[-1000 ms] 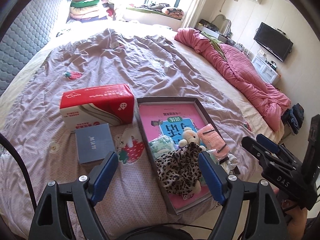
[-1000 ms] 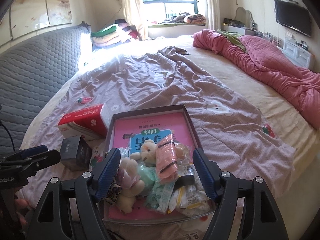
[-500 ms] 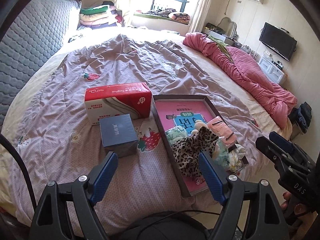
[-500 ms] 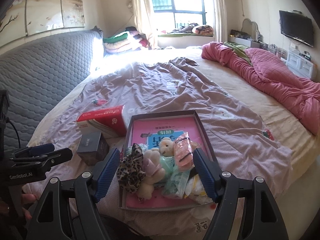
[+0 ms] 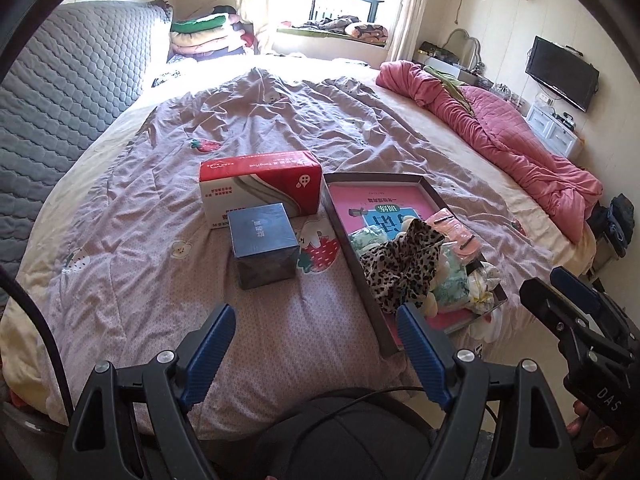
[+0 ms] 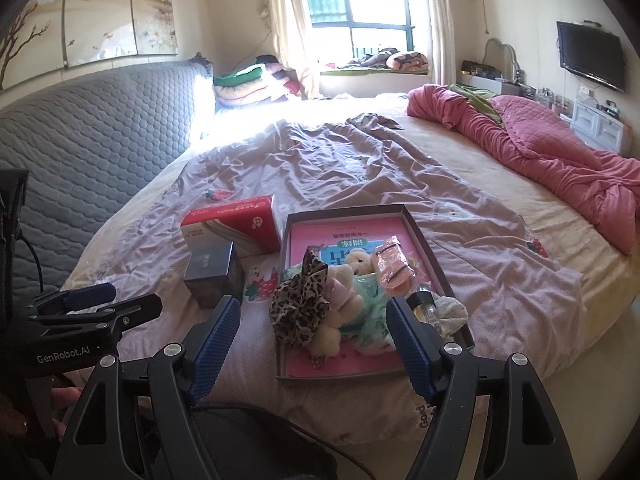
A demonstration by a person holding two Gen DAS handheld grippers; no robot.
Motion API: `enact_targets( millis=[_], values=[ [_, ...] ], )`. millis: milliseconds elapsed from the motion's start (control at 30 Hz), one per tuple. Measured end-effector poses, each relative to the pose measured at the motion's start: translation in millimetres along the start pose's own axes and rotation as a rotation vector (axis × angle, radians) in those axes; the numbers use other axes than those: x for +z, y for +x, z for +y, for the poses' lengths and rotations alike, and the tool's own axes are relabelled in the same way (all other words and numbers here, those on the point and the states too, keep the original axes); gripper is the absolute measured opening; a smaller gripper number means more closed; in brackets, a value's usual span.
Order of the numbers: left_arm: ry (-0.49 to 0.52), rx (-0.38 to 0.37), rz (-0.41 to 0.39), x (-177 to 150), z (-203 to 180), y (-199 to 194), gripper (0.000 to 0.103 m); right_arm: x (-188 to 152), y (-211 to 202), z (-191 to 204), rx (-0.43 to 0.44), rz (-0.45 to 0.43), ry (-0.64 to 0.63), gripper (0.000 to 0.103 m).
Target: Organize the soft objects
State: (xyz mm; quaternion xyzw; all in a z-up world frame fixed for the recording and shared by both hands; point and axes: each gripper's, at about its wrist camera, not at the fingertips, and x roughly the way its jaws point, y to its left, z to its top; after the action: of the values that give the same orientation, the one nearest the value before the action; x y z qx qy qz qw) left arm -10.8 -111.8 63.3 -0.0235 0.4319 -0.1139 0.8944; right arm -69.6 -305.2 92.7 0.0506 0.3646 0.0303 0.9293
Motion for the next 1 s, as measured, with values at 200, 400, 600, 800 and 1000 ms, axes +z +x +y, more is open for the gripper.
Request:
enact_targets(
  millis=[200, 400, 600, 800, 1000],
  values=[
    [0.004, 0.018, 0.01, -10.2, -4.5, -5.3, 0.082, -10.9, -10.0, -1.7, 0.003, 0.014, 0.033, 0.077],
    [0.018, 0.034, 0.014, -22.4, -10.6, -10.3, 0.082, -24.7, -17.6, 6.0, 0.031, 0.022, 0.023, 0.077],
    [0.011, 0.042, 0.024, -31.8, -14.7, -14.2, 0.082, -33.4, -19.8, 9.0, 0.046, 0.044, 0.026, 0.077],
    [0.028, 0.044, 0.027, -37.0, -20.0, -15.4, 0.082, -35.5, -18.7, 10.1, 0.045, 0.055, 0.034, 0.077],
    [0.035, 0.046, 0.037, -39.6, -22.4, -13.0, 0.082, -35.3, -17.3, 10.1, 0.049, 0.059, 0.033, 0.077]
  ],
)
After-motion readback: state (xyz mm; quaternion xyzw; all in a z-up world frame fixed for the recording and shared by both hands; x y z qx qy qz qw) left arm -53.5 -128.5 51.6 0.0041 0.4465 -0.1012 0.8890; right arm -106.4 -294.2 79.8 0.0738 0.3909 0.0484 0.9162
